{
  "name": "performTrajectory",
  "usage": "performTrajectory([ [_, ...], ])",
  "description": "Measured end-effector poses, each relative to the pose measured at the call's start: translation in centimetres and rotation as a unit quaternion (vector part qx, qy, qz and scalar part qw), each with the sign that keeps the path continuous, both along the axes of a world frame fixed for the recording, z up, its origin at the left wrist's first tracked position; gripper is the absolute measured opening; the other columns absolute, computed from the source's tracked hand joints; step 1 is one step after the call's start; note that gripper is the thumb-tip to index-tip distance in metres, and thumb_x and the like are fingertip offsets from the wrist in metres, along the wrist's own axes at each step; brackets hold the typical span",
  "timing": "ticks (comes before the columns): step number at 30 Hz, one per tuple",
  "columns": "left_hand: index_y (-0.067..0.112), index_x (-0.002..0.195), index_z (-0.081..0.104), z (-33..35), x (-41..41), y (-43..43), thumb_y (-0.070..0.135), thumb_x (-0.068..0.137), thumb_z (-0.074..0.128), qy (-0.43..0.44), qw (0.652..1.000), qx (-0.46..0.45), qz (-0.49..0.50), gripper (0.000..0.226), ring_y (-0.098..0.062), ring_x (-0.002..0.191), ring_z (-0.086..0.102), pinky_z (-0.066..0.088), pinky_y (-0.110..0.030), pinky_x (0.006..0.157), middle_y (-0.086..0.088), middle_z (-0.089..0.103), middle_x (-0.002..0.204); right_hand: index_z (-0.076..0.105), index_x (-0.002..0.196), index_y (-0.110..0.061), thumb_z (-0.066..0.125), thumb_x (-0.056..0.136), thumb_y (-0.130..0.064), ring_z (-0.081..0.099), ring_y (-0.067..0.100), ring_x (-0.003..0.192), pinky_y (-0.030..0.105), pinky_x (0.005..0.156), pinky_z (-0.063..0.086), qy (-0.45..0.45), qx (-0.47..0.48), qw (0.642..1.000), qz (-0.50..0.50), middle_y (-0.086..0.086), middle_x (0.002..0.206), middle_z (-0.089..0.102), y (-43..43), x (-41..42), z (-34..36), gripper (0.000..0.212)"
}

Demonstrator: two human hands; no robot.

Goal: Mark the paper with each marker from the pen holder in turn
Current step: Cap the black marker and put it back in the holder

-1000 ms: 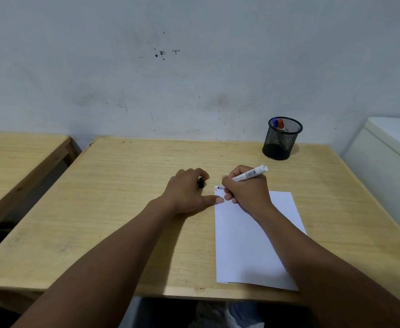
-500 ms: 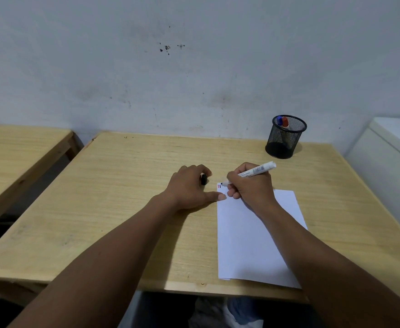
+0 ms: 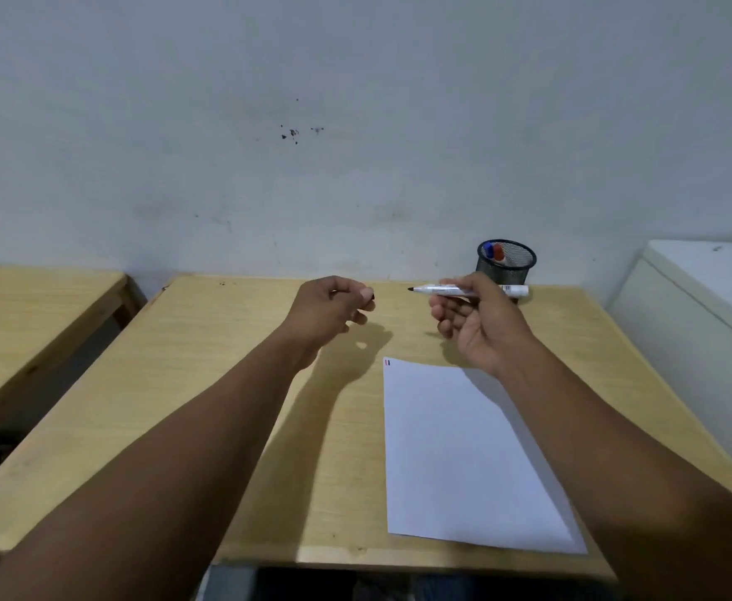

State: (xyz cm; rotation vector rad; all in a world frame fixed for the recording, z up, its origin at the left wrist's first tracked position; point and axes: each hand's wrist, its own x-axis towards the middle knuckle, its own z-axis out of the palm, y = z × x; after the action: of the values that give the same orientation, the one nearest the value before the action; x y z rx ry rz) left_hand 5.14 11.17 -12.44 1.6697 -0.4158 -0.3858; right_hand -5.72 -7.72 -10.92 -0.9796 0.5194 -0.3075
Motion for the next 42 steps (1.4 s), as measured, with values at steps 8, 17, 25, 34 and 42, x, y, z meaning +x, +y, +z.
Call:
performTrajectory([
  [8,0.014,0.097,0.070,2.0,-1.4,-2.8,0.033,0.092,0.073,0.085,0.993,-0.066,-0.040,0.021,-0.013,0.063,0.058,0.041,-0.030,0.069,0.002,0.064,0.074,0.068,0.087,-0.008,0.056,0.091,-0.017,0.061,0.013,0.044,0.021,0.046,0.042,-0.010,-0.020,0.999,0.027,0.009,0.061,0.069,0.4,-0.1,2.2,0.015],
  [17,0.015,0.092,0.071,1.9,-1.7,-3.6,0.032,0.091,0.073,0.094,0.990,-0.074,-0.071,0.018,-0.014,0.064,0.058,0.043,-0.028,0.069,0.002,0.065,0.073,0.068,0.088,-0.007,0.056,0.092,-0.016,0.061,0.013,0.044,0.021,0.046,0.042,-0.008,-0.038,0.999,0.024,0.009,0.061,0.069,-0.1,-0.6,2.0,0.015],
  [25,0.010,0.079,0.064,2.1,-1.6,-5.4,0.023,0.091,0.075,0.082,0.990,-0.106,-0.047,0.020,-0.013,0.053,0.055,0.045,-0.029,0.069,-0.002,0.061,0.064,0.065,0.088,-0.006,0.063,0.097,-0.018,0.062,0.011,0.045,0.019,0.044,0.044,-0.040,-0.002,0.999,0.036,0.009,0.062,0.071,-0.3,0.0,1.3,0.015],
  [34,0.009,0.081,0.069,3.1,-0.6,-8.6,0.027,0.090,0.075,-0.077,0.996,-0.041,0.021,0.021,-0.013,0.059,0.063,0.048,-0.027,0.064,-0.002,0.071,0.068,0.063,0.099,-0.008,0.075,0.081,-0.062,0.069,0.022,0.054,0.025,0.048,0.046,0.153,-0.221,0.961,0.060,0.015,0.079,0.073,-5.8,-0.5,2.8,0.058],
  [42,0.009,0.083,0.071,7.3,1.5,-14.4,0.028,0.089,0.075,-0.278,0.959,0.054,0.020,0.020,-0.020,0.073,0.071,0.055,-0.031,0.068,-0.002,0.074,0.072,0.073,0.100,0.004,0.068,0.084,-0.029,0.080,0.037,0.076,0.047,0.074,0.065,0.291,-0.622,0.727,-0.002,0.020,0.087,0.079,-12.8,-0.9,7.0,0.036],
])
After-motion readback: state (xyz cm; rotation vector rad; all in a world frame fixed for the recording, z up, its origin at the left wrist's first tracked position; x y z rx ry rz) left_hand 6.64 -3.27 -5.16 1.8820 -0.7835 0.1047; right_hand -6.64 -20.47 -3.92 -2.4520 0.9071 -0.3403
